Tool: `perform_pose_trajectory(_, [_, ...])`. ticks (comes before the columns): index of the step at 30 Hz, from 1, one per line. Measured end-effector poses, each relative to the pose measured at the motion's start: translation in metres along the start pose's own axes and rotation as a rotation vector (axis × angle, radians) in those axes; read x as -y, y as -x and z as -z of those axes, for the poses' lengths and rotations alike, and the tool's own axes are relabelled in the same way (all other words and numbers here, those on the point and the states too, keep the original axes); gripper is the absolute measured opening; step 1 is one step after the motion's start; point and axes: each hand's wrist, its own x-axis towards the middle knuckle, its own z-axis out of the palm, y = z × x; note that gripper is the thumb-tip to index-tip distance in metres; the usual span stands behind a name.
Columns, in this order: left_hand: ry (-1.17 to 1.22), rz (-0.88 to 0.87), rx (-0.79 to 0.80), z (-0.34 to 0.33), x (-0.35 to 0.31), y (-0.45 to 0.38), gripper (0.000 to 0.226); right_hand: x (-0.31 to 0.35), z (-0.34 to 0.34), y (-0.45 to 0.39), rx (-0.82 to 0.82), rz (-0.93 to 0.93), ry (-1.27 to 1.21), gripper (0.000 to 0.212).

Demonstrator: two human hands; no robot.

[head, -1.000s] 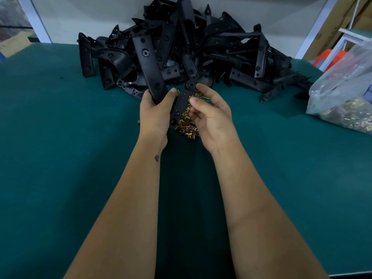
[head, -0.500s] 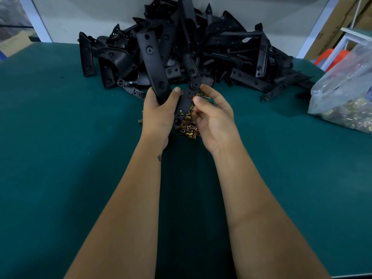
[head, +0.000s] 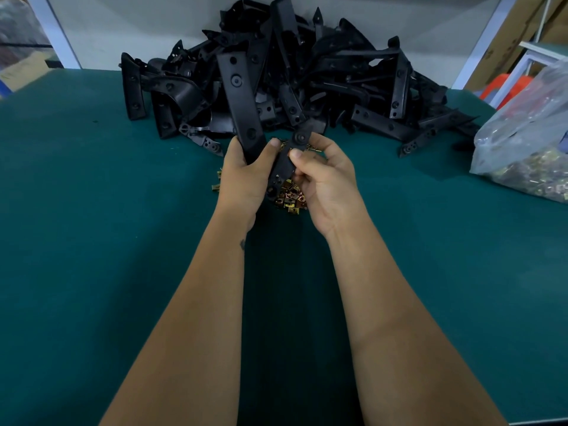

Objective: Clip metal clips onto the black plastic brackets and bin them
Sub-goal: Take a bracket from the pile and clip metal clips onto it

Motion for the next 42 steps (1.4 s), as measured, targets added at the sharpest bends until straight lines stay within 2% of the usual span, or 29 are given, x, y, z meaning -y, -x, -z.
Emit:
perform_pose_trajectory(5, [0.086,0.023,-0.032,-0.004,-0.004,0.004,0.008,0.003,-0.001,0.000,-0.012,0.017,0.043,0.025])
perform_pose_trajectory(10, [0.206,0.133,-0.103,-0.002,-0.008,0.004,0.004,0.004,-0.001,0.000,-0.052,0.060,0.148,0.017])
perform_pose_trajectory(14, [0.336,0.206,-0.292,0.009,-0.015,0.000,0.008,0.000,0.003,0.000,-0.143,0.185,0.639,0.016])
perform_pose_trajectory(19, [0.439,0.190,-0.442,0.024,-0.020,-0.001,0.014,-0.012,0.000,0.004,0.081,0.330,1.295,0.018])
perform_pose_trajectory(22, [0.450,0.205,-0.455,0.025,-0.020,-0.001,0.015,-0.015,0.002,0.003,0.182,0.332,1.510,0.015])
perform_pose_trajectory(25, [0.422,0.217,-0.435,0.023,-0.019,-0.001,0.016,-0.016,0.002,0.000,0.157,0.334,1.575,0.017])
perform_pose_trajectory(30, [0.373,0.226,-0.395,0.018,-0.018,-0.002,0.014,-0.016,0.001,0.000,0.125,0.339,1.528,0.013])
perform_pose_trajectory(36, [0.380,0.276,-0.362,0.015,-0.016,-0.003,0.011,-0.011,-0.007,0.002,-0.044,0.161,0.784,0.018])
perform_pose_trajectory(40, [0.409,0.271,-0.319,0.012,-0.015,-0.002,0.008,-0.009,-0.007,0.002,-0.011,0.126,0.608,0.029])
perform_pose_trajectory(42, [0.412,0.261,-0.293,0.011,-0.014,-0.002,0.007,-0.008,-0.008,0.002,-0.013,0.117,0.527,0.028])
